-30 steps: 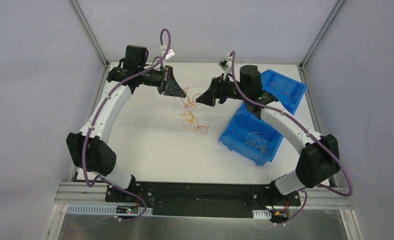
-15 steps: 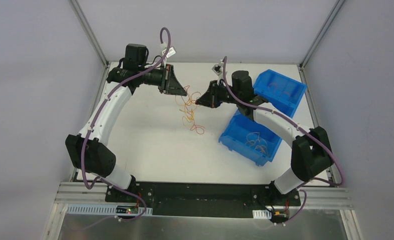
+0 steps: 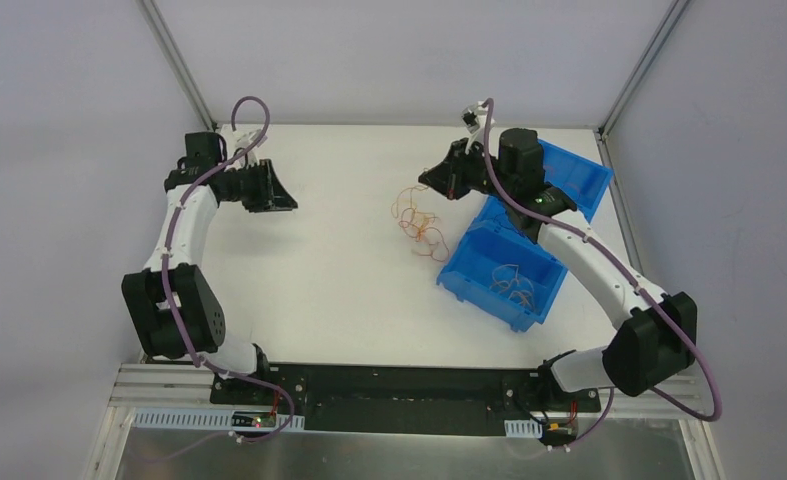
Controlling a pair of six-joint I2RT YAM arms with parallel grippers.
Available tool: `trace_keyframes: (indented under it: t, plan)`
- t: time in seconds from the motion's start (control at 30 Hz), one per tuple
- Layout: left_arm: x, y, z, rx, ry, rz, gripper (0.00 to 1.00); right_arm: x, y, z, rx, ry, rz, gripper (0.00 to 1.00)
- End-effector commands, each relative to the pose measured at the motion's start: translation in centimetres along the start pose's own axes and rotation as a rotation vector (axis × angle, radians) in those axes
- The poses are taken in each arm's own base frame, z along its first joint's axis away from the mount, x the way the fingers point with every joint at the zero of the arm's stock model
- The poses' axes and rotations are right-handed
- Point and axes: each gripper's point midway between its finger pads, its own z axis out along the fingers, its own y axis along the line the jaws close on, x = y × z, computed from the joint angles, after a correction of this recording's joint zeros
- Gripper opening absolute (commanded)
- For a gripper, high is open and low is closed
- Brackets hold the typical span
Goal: Untangle the cables
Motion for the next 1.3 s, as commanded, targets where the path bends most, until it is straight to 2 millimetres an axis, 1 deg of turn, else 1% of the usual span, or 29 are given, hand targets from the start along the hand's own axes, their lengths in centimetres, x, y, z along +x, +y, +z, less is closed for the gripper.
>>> trace_keyframes:
  t: [0.0, 0.1, 0.27, 0.37, 0.43, 0.47, 0.53, 0.63, 0.67, 0.73, 0.8, 0.93, 1.0, 1.03, 1.07, 1.1, 1.13, 1.17, 1.23, 1.27]
  plan:
    - [2.7, 3.3, 0.8, -0.059, 0.086, 0.000, 0.33, -4.6, 2.6, -1.7, -0.026, -0.107, -0.076, 0.00]
    - [2.8, 0.7, 1.5, 0.086, 0.078, 0.026, 0.53, -5.7, 3.7, -1.6, -0.070, -0.115, -0.058, 0.00]
    - [2.1, -3.3, 2.4, 0.228, 0.031, 0.149, 0.76, -8.7, 5.2, -1.5, -0.113, -0.157, -0.043, 0.00]
    - [1.8, -4.6, 3.2, 0.250, 0.003, 0.197, 0.81, -10.9, 6.9, -2.0, -0.155, -0.197, -0.054, 0.00]
    - [1.6, -5.3, 3.9, 0.263, -0.015, 0.215, 0.82, -12.3, 8.2, -2.5, -0.184, -0.223, -0.059, 0.00]
    - [1.4, -5.3, 4.2, 0.257, -0.024, 0.208, 0.82, -12.9, 8.7, -2.6, -0.195, -0.233, -0.057, 0.00]
    - [1.7, -6.6, 5.5, 0.282, -0.024, 0.245, 0.82, -13.9, 9.7, -2.9, -0.217, -0.250, -0.053, 0.00]
    - [1.7, -7.5, 6.9, 0.318, -0.065, 0.267, 0.83, -15.0, 11.2, -3.1, -0.249, -0.267, -0.051, 0.00]
    - [1.7, -7.9, 7.3, 0.341, -0.085, 0.279, 0.87, -15.5, 11.9, -3.2, -0.263, -0.276, -0.053, 0.00]
    - [1.7, -8.4, 8.1, 0.368, -0.124, 0.292, 0.97, -16.1, 12.5, -3.3, -0.277, -0.285, -0.051, 0.00]
    - [1.8, -8.7, 9.1, 0.380, -0.130, 0.289, 0.97, -16.6, 13.2, -3.4, -0.291, -0.292, -0.051, 0.00]
    - [1.4, -10.1, 10.5, 0.430, -0.125, 0.281, 0.88, -17.2, 13.6, -3.4, -0.294, -0.299, -0.050, 0.00]
    - [1.6, -10.7, 11.1, 0.451, -0.112, 0.285, 0.78, -17.5, 13.7, -3.5, -0.292, -0.305, -0.049, 0.00]
    - [1.7, -11.0, 11.4, 0.461, -0.102, 0.282, 0.69, -17.6, 13.8, -3.5, -0.291, -0.307, -0.049, 0.00]
    - [1.8, -10.9, 11.6, 0.462, -0.093, 0.269, 0.54, -17.7, 13.8, -3.6, -0.288, -0.311, -0.050, 0.00]
    - [1.7, -10.7, 11.8, 0.459, -0.088, 0.255, 0.37, -17.9, 13.7, -3.8, -0.282, -0.318, -0.057, 0.00]
    - [2.0, -10.4, 11.9, 0.450, -0.072, 0.240, 0.17, -18.2, 13.8, -4.1, -0.275, -0.327, -0.067, 0.00]
    - [2.3, -9.9, 12.0, 0.438, -0.056, 0.233, 0.01, -18.7, 13.6, -4.3, -0.261, -0.340, -0.079, 0.00]
    - [2.9, -8.2, 12.0, 0.377, -0.036, 0.206, 0.00, -20.2, 13.2, -5.3, -0.233, -0.386, -0.106, 0.00]
    - [3.2, -6.9, 12.0, 0.333, -0.019, 0.184, 0.00, -21.1, 12.8, -5.9, -0.217, -0.408, -0.117, 0.00]
